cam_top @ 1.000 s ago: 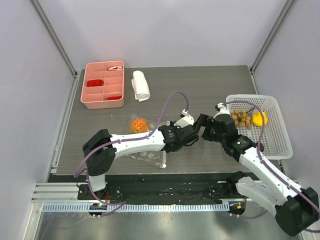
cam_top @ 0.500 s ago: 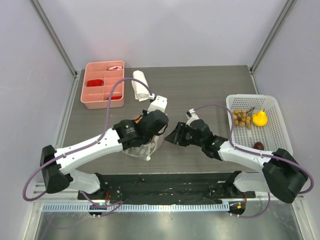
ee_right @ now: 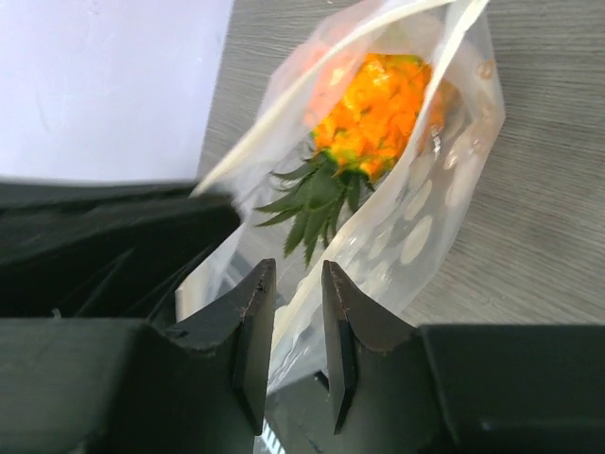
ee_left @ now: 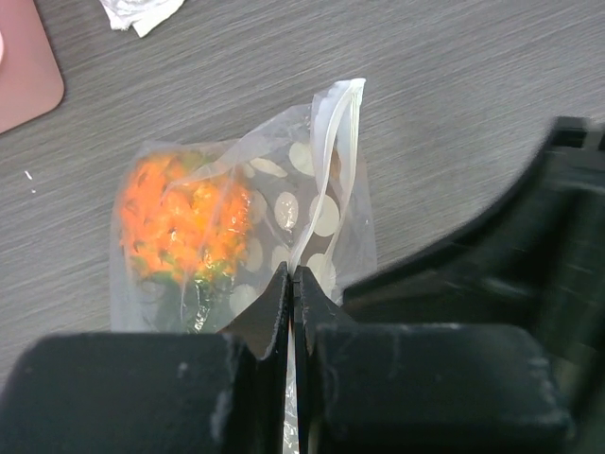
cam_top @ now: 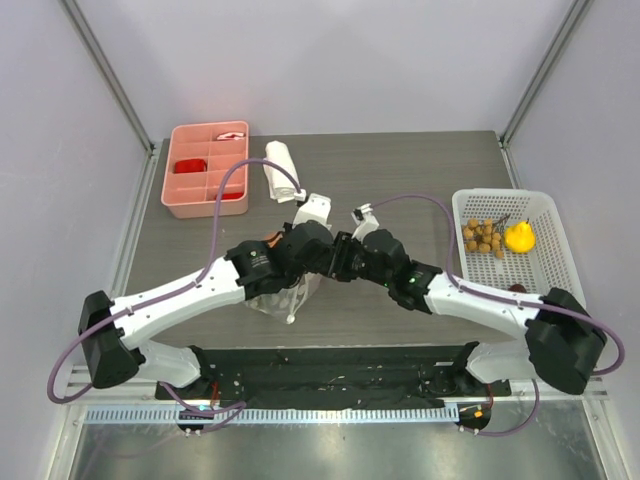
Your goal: Open the zip-top bag and remove the fake food
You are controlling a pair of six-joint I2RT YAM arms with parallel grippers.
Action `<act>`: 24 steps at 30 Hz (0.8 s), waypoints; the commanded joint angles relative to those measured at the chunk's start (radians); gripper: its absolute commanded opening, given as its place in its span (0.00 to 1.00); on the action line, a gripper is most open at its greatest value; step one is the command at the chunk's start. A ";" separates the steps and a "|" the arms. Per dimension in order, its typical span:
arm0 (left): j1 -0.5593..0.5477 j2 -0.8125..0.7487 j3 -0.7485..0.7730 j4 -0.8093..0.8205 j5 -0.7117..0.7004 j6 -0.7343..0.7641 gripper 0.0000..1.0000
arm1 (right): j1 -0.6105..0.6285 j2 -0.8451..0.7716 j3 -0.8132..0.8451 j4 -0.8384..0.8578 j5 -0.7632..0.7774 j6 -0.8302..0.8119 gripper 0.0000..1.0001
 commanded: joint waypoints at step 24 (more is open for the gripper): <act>0.041 -0.230 -0.088 0.062 0.129 -0.126 0.22 | 0.015 0.510 0.206 0.317 -0.101 0.026 0.57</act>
